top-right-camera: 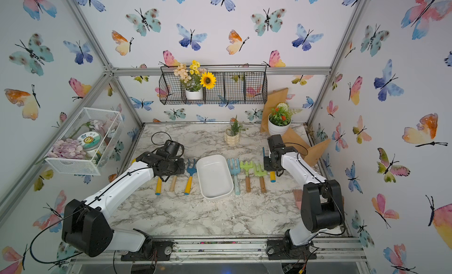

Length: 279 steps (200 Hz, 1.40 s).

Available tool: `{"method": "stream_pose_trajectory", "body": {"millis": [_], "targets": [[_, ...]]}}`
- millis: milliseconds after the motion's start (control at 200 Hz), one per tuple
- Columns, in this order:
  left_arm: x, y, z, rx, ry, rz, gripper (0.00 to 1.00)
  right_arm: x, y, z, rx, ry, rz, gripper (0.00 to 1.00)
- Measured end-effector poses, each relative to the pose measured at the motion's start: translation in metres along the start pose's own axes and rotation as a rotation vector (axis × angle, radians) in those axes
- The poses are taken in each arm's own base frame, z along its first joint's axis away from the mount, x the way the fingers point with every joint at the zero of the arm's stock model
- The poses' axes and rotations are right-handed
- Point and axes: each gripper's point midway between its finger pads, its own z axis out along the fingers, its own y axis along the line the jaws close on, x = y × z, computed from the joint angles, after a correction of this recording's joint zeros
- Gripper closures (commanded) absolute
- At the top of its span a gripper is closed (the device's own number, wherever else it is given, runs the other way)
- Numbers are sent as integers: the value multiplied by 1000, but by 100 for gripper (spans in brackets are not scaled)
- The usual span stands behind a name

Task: Take the hand rake out of the storage box
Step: Place the rake at the center of the board.

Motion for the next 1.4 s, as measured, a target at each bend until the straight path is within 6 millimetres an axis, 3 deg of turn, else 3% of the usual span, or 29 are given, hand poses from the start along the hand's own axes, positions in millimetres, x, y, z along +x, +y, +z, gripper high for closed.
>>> {"method": "stream_pose_trajectory", "body": {"millis": [451,1026,1397], "targets": [[4,3,0,-11,19,11,58,30,-31,25,10,90,-37,97],[6,5,0,-15,27,17,58,46,-20,51,-62,152,-44,96],[5,7,0,-18,26,15,58,54,-18,68,-72,204,-39,90]]}}
